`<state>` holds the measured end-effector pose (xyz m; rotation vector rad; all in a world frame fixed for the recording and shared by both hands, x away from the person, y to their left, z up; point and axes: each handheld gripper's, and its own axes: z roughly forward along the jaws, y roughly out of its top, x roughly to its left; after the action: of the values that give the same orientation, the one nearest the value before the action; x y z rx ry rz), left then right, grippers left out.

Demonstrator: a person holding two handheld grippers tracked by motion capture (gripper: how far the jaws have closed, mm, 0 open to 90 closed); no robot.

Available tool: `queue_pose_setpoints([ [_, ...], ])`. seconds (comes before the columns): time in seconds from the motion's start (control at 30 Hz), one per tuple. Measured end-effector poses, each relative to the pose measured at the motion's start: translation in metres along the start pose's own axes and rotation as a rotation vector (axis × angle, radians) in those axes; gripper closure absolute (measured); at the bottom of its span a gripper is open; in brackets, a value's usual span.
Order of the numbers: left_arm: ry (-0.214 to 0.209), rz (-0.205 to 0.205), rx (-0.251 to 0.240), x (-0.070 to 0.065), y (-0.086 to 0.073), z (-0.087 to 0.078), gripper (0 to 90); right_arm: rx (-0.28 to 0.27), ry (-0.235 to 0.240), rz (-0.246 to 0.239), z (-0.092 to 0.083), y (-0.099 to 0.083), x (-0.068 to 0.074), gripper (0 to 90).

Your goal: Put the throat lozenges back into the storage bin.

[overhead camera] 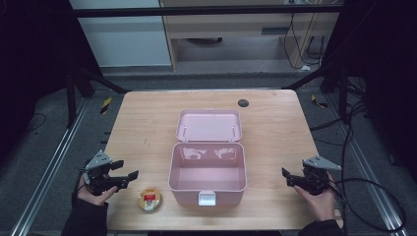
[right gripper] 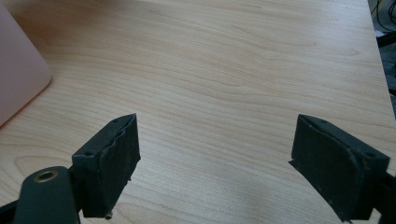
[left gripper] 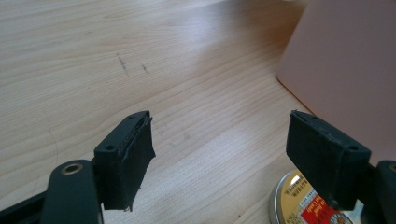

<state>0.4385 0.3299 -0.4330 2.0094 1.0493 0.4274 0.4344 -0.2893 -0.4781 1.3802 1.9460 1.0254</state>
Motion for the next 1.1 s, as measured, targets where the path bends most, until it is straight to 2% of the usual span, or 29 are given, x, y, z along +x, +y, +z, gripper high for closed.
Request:
queue_pose_setpoints([
  [0.07,-0.016,0.018,0.011,-0.001,0.002,-0.001,21.1,0.003,0.004,-0.009,0.0,0.0,0.0,15.7],
  [0.1,-0.038,0.044,0.027,-0.001,0.003,-0.003,20.9,0.006,0.005,-0.011,0.0,0.0,0.001,15.4],
  [0.13,-0.038,0.044,0.027,-0.001,0.003,-0.003,20.8,0.006,0.005,-0.011,0.0,0.0,0.001,15.4],
  [0.17,-0.053,0.056,0.037,-0.001,0.004,-0.004,20.8,0.003,-0.002,-0.02,0.001,0.0,0.001,15.3],
  [0.2,-0.084,0.085,0.059,-0.002,0.006,-0.005,20.4,0.003,0.001,-0.025,0.001,-0.001,0.001,14.8],
  [0.23,-0.084,0.085,0.059,-0.002,0.006,-0.005,20.0,0.003,0.002,-0.028,0.001,-0.001,0.001,14.7],
  [0.27,-0.116,0.12,0.085,-0.003,0.008,-0.005,19.6,0.004,0.005,-0.03,0.001,-0.001,0.002,14.5],
  [0.3,-0.116,0.12,0.085,-0.003,0.008,-0.005,19.1,0.004,0.005,-0.03,0.001,-0.001,0.002,14.5],
  [0.33,-0.144,0.147,0.107,-0.005,0.009,-0.006,19.1,0.0,0.005,-0.037,0.001,-0.001,0.002,14.2],
  [0.37,-0.144,0.147,0.107,-0.005,0.009,-0.006,19.0,0.0,0.005,-0.037,0.001,-0.001,0.002,14.2],
  [0.43,-0.165,0.173,0.128,-0.006,0.011,-0.007,19.0,-0.001,0.004,-0.052,0.002,-0.001,0.002,14.1],
  [0.5,-0.18,0.202,0.151,-0.008,0.012,-0.007,18.8,0.001,0.004,-0.058,0.002,-0.002,0.003,13.8],
  [0.53,-0.19,0.23,0.174,-0.009,0.014,-0.007,18.6,0.002,0.004,-0.062,0.002,-0.002,0.003,13.6],
  [0.57,-0.19,0.23,0.174,-0.009,0.014,-0.007,18.3,0.002,0.004,-0.062,0.002,-0.002,0.003,13.6],
  [0.6,-0.201,0.253,0.192,-0.011,0.016,-0.007,18.2,0.001,0.002,-0.063,0.001,-0.002,0.003,13.6],
  [0.67,-0.209,0.264,0.201,-0.011,0.017,-0.007,17.9,-0.002,-0.003,-0.066,0.001,-0.002,0.002,13.5],
  [0.7,-0.221,0.29,0.223,-0.013,0.019,-0.007,17.7,-0.001,-0.003,-0.062,0.0,-0.002,0.003,13.5],
  [0.9,-0.251,0.366,0.299,-0.019,0.027,-0.006,16.1,0.006,-0.003,-0.074,0.001,-0.002,0.003,13.2],
  [0.97,-0.254,0.374,0.31,-0.021,0.028,-0.005,15.9,0.006,-0.003,-0.076,0.002,-0.002,0.003,13.1],
  [1.07,-0.265,0.422,0.345,-0.026,0.032,-0.003,15.4,0.01,-0.004,-0.082,0.002,-0.002,0.003,12.6],
  [1.1,-0.265,0.422,0.345,-0.026,0.032,-0.003,15.3,0.01,-0.004,-0.082,0.002,-0.002,0.003,12.6],
])
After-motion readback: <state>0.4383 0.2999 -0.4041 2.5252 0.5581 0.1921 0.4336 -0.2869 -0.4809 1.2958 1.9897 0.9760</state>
